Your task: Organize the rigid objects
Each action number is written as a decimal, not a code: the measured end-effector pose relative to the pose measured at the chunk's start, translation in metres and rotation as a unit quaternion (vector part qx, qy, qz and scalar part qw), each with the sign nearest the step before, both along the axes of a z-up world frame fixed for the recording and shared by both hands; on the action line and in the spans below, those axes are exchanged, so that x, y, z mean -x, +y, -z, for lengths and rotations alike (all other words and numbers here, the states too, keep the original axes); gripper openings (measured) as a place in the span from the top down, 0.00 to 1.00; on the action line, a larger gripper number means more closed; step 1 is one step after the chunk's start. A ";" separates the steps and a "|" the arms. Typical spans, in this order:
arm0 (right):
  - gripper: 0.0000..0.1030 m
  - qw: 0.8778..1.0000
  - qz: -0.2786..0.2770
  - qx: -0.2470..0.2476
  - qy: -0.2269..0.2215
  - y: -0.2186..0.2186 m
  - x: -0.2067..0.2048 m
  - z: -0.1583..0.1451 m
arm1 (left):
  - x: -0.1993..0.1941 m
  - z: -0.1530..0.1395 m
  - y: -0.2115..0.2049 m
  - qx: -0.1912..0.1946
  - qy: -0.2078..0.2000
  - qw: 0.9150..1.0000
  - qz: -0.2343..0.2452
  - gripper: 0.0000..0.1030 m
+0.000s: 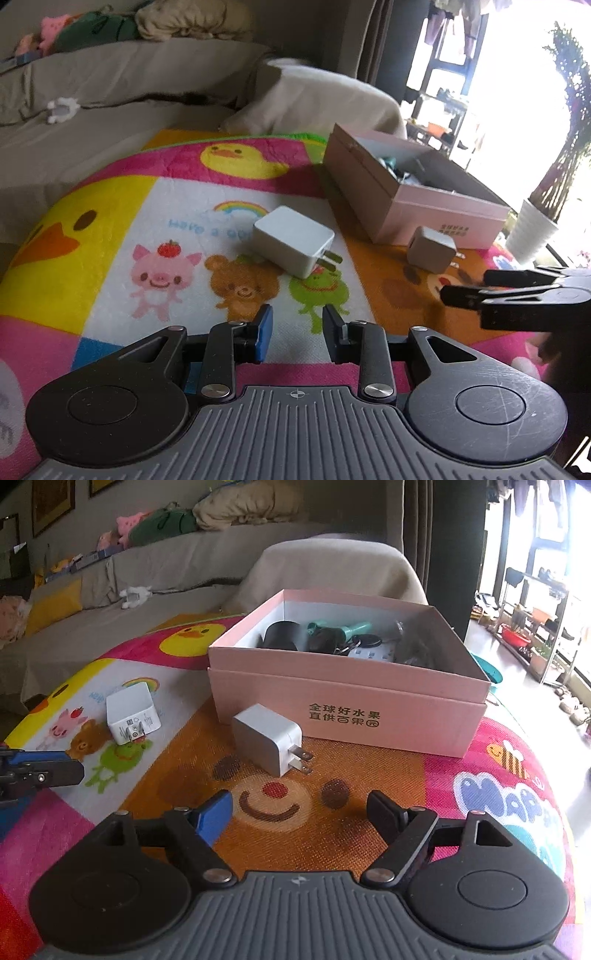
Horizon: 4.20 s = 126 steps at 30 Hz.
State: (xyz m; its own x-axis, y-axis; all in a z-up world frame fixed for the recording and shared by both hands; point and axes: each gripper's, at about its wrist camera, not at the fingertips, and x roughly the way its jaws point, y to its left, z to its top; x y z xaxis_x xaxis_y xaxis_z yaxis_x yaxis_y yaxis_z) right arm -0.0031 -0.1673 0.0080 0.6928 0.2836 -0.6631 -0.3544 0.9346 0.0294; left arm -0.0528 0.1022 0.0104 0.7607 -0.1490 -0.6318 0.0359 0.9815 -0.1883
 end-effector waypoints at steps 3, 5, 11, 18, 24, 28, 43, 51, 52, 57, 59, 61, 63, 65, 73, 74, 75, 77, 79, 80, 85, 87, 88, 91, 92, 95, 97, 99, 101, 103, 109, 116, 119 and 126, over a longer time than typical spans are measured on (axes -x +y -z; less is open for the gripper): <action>0.17 1.000 0.007 -0.014 0.003 -0.004 -0.005 -0.003 | -0.002 0.001 -0.009 -0.015 0.001 1.000 0.010 0.67; 0.17 1.000 0.012 -0.028 0.008 -0.009 -0.007 -0.003 | -0.003 0.001 -0.014 -0.020 0.003 1.000 0.018 0.54; 0.17 0.999 0.013 -0.039 0.008 -0.012 -0.006 -0.003 | -0.009 0.002 -0.034 -0.041 0.012 0.998 0.046 0.19; 0.16 0.999 0.015 -0.046 0.008 -0.014 -0.006 -0.003 | -0.033 -0.002 -0.033 -0.001 0.016 1.000 0.008 0.18; 0.15 0.998 0.014 -0.054 0.009 -0.015 -0.006 -0.003 | -0.074 -0.005 -0.027 0.000 0.010 0.998 -0.059 0.19; 0.15 0.998 0.014 -0.064 0.010 -0.018 -0.006 -0.003 | -0.093 -0.001 -0.029 -0.018 0.017 0.997 -0.070 0.20; 0.12 0.997 0.011 -0.076 0.012 -0.021 -0.007 -0.002 | -0.070 0.002 -0.034 -0.061 -0.003 0.998 -0.009 0.48; 0.12 0.997 0.013 -0.070 0.012 -0.019 -0.006 -0.002 | -0.022 0.003 -0.052 -0.060 -0.012 0.995 0.082 0.50; 0.12 0.998 0.013 -0.064 0.012 -0.017 -0.006 -0.002 | -0.016 0.003 -0.053 -0.060 -0.015 0.995 0.084 0.50; 0.12 1.000 0.017 -0.001 0.007 0.002 -0.012 0.000 | -0.005 0.009 -0.052 -0.059 -0.032 0.994 0.087 0.51; 0.12 1.000 0.022 0.010 0.004 0.006 -0.020 -0.001 | -0.005 0.009 -0.051 -0.054 -0.032 0.994 0.088 0.50; 0.12 0.999 0.041 0.032 -0.008 0.006 -0.028 -0.002 | -0.005 0.009 -0.050 -0.055 -0.033 0.994 0.088 0.50; 0.12 0.995 0.065 0.064 -0.027 0.003 -0.033 -0.003 | -0.005 0.010 -0.049 -0.055 -0.034 0.994 0.088 0.50; 0.12 0.991 0.098 0.087 -0.040 -0.005 -0.036 -0.002 | -0.005 0.010 -0.048 -0.052 -0.035 0.994 0.088 0.50; 0.12 0.998 0.064 0.025 -0.011 -0.014 -0.020 -0.006 | -0.005 0.011 -0.046 -0.046 -0.037 0.994 0.088 0.50; 0.12 0.998 0.057 0.027 -0.008 -0.008 -0.020 -0.005 | -0.004 0.011 -0.046 -0.047 -0.038 0.994 0.088 0.50; 0.12 0.998 0.053 0.030 -0.008 -0.002 -0.022 -0.005 | -0.004 0.011 -0.046 -0.046 -0.038 0.994 0.088 0.50; 0.12 0.998 0.047 0.033 -0.007 0.009 -0.029 -0.005 | -0.004 0.011 -0.045 -0.043 -0.038 0.994 0.088 0.50; 0.12 0.999 0.042 0.028 -0.001 0.018 -0.037 -0.007 | -0.004 0.011 -0.044 -0.041 -0.038 0.995 0.088 0.50; 0.12 0.999 0.040 0.022 0.005 0.022 -0.042 -0.007 | -0.004 0.011 -0.044 -0.040 -0.038 0.995 0.088 0.50; 0.27 0.998 0.050 0.013 0.019 0.034 -0.056 -0.007 | -0.004 0.011 -0.042 -0.033 -0.037 0.995 0.087 0.50; 0.42 0.999 0.037 0.009 0.020 0.034 -0.052 -0.010 | -0.004 0.011 -0.042 -0.032 -0.037 0.995 0.087 0.50; 0.42 0.999 0.031 0.011 0.018 0.033 -0.048 -0.012 | -0.004 0.011 -0.043 -0.033 -0.037 0.995 0.087 0.50; 0.42 0.999 0.022 0.026 -0.003 0.031 -0.032 -0.018 | -0.004 0.011 -0.044 -0.037 -0.037 0.995 0.087 0.50; 0.42 0.999 0.015 0.033 -0.010 0.030 -0.025 -0.020 | -0.004 0.011 -0.045 -0.039 -0.037 0.995 0.087 0.50; 0.42 0.999 0.001 0.041 -0.017 0.020 -0.003 -0.023 | -0.004 0.011 -0.045 -0.040 -0.037 0.995 0.088 0.50; 0.42 0.999 -0.001 0.042 -0.018 0.011 0.010 -0.025 | -0.004 0.011 -0.045 -0.039 -0.037 0.995 0.088 0.50; 0.42 0.999 0.005 0.045 -0.018 0.000 0.024 -0.025 | -0.003 0.011 -0.046 -0.042 -0.037 0.995 0.088 0.50; 0.42 0.999 0.012 0.042 -0.016 -0.013 0.037 -0.024 | -0.003 0.010 -0.048 -0.051 -0.037 0.994 0.088 0.50; 0.42 0.999 0.021 0.034 -0.009 -0.027 0.047 -0.024 | -0.001 0.010 -0.052 -0.063 -0.039 0.993 0.089 0.51; 0.42 0.999 0.042 0.013 -0.032 -0.064 0.083 -0.033 | 0.009 0.006 -0.065 -0.094 -0.032 0.990 0.096 0.51; 0.42 0.994 0.065 -0.019 -0.081 -0.100 0.101 -0.047 | 0.018 -0.020 -0.084 -0.077 0.002 0.983 0.164 0.52; 0.41 0.993 0.072 -0.036 -0.081 -0.109 0.098 -0.044 | 0.002 -0.045 -0.092 -0.067 -0.003 0.983 0.173 0.52; 0.42 0.993 0.066 -0.062 -0.077 -0.113 0.095 -0.036 | -0.074 -0.099 -0.115 -0.063 -0.062 0.984 0.156 0.52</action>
